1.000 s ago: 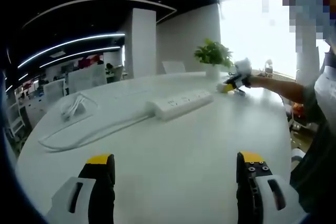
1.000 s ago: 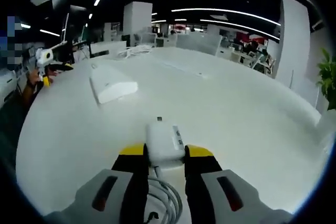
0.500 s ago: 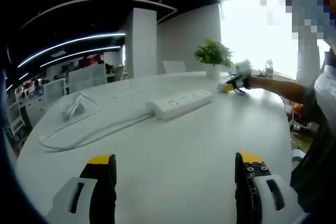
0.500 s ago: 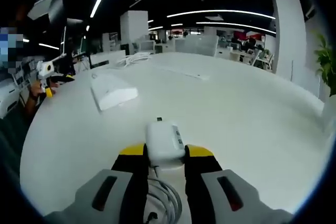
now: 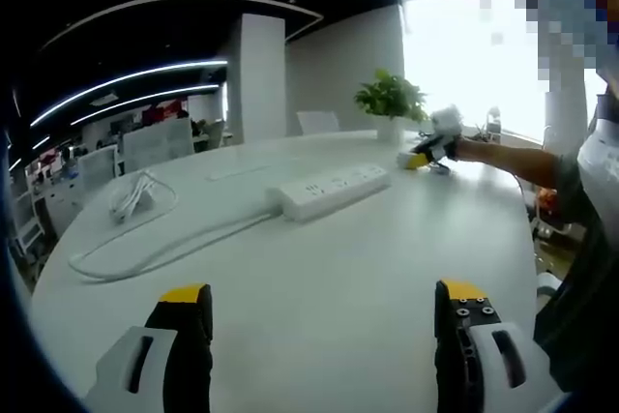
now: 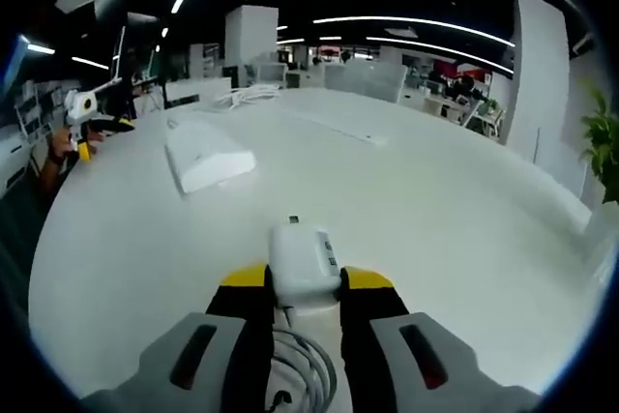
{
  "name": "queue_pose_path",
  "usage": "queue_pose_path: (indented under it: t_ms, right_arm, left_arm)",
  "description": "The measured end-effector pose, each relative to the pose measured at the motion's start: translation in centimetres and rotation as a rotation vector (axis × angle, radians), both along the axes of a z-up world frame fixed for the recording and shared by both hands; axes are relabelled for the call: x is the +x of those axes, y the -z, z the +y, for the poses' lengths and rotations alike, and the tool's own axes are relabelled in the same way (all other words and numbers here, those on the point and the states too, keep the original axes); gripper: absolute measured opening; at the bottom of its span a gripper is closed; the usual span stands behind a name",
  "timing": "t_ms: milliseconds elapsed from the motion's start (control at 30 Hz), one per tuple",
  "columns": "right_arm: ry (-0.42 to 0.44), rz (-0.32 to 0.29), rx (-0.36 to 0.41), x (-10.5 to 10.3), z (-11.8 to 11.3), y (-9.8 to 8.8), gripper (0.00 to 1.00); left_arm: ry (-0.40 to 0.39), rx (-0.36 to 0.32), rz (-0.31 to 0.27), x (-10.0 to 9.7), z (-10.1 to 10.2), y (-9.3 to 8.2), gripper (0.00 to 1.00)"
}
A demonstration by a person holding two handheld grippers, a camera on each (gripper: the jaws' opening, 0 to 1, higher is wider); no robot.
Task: Straighten the power strip on the desk, plug the charger into it
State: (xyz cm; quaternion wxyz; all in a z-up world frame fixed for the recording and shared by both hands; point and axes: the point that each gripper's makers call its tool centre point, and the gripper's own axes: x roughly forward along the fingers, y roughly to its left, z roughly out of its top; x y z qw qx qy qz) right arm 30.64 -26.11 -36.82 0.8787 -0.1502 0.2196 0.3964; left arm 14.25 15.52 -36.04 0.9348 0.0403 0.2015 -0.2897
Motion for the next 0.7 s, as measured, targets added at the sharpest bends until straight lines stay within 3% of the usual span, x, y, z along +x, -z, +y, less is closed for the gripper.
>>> queue_pose_path:
  t_ms: [700]
  right_arm:
    - [0.015,0.035,0.003,-0.8,0.3,-1.4,0.24]
  left_arm:
    - [-0.004,-0.008,-0.003,-0.3,0.0,-0.1,0.99]
